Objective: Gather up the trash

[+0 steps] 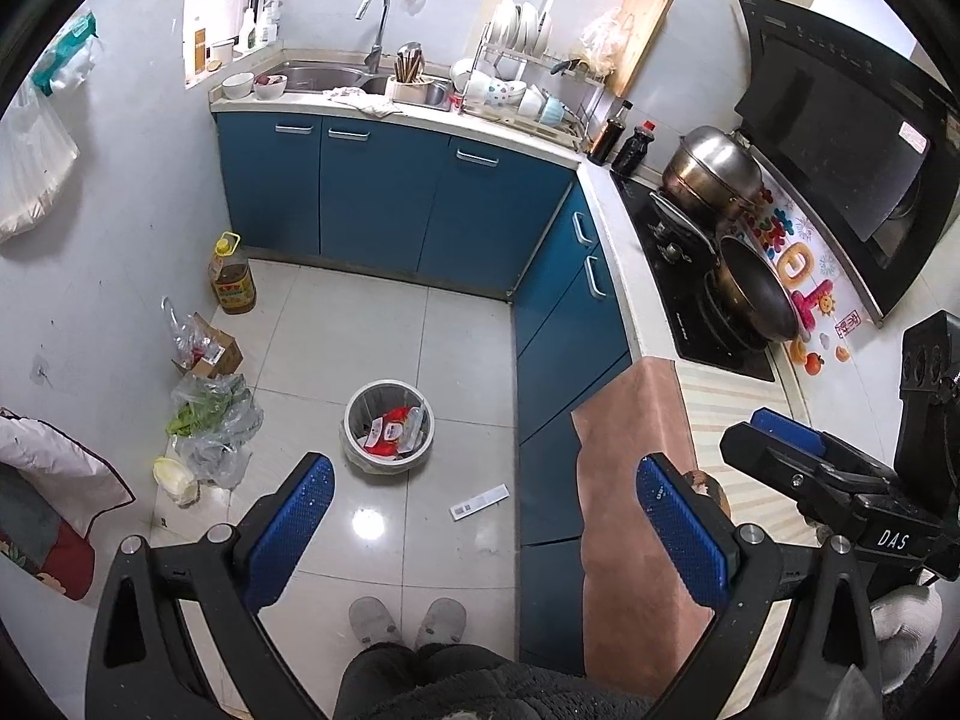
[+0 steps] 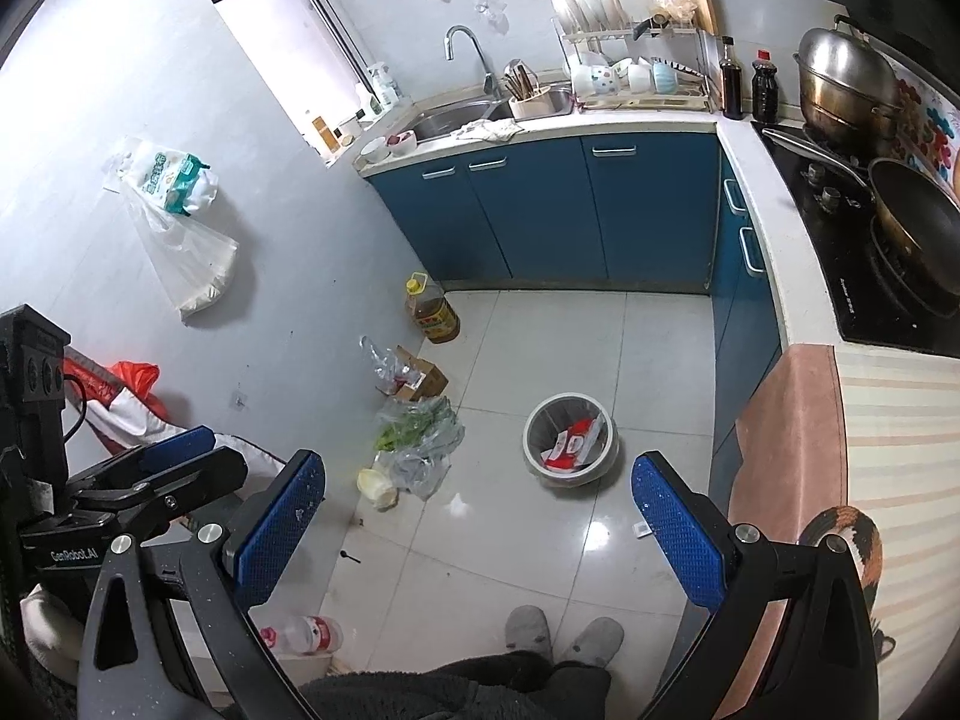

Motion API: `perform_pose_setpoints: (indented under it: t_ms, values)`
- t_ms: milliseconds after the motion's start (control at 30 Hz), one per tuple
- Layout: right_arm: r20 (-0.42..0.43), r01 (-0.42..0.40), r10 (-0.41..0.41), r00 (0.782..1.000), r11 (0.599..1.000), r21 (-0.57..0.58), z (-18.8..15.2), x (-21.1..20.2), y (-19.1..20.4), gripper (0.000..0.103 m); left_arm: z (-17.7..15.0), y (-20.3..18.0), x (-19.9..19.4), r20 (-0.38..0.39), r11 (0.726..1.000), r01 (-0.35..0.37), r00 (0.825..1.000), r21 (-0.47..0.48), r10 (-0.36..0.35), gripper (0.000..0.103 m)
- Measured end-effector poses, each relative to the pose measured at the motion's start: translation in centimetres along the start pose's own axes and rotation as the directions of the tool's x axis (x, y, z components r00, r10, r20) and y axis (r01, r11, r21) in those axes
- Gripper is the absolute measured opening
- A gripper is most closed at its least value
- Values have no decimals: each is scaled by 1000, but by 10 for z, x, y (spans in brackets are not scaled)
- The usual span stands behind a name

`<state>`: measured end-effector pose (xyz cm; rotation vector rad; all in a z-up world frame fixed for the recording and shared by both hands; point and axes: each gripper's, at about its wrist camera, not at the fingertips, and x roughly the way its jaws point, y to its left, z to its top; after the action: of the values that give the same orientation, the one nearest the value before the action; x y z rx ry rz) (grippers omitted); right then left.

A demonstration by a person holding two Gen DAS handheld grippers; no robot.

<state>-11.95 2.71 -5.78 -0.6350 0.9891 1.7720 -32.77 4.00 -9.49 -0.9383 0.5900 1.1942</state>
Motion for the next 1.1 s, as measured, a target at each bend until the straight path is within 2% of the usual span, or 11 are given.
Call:
perform_pose_setpoints:
  t_ms: [433, 1100]
  values:
    - [-17, 27, -27, 999, 1000, -13, -6, 2, 1, 103, -9, 0, -1, 11, 999, -39, 999, -3, 39, 103]
    - [-23, 20, -21, 1000, 999, -26, -12, 1, 5, 103, -14, -6, -3, 9, 1000, -21, 1000, -2, 21, 103]
